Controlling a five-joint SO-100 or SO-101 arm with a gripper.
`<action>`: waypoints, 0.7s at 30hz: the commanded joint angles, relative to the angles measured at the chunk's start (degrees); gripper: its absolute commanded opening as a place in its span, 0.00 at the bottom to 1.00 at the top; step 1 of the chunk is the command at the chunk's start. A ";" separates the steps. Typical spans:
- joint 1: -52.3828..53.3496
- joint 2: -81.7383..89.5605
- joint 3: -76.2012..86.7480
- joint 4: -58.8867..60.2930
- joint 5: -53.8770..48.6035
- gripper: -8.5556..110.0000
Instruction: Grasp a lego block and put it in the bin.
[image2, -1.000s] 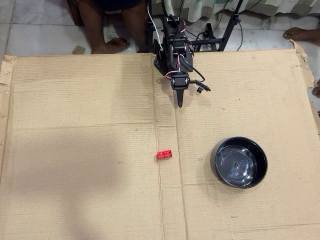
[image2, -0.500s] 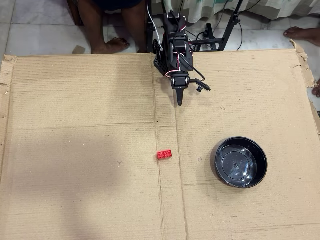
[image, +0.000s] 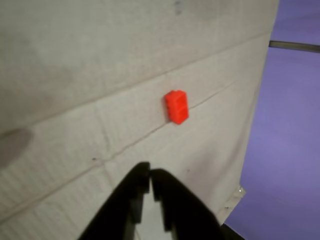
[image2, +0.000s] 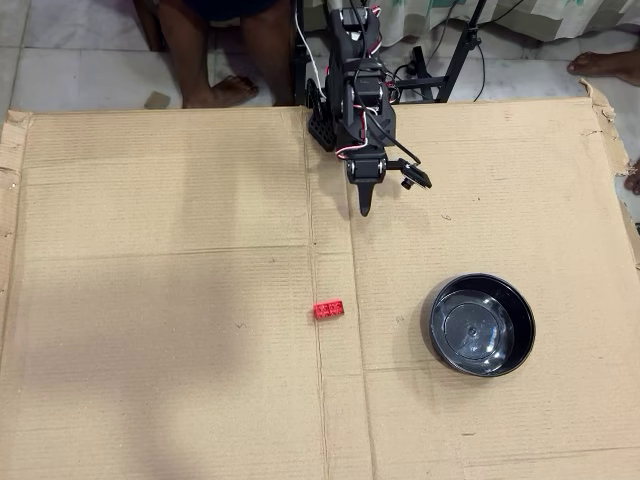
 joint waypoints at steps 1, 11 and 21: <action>1.58 -5.54 -7.21 -0.35 -0.35 0.08; 4.83 -25.40 -23.64 3.87 -0.18 0.08; 5.80 -36.39 -34.89 3.52 -0.70 0.22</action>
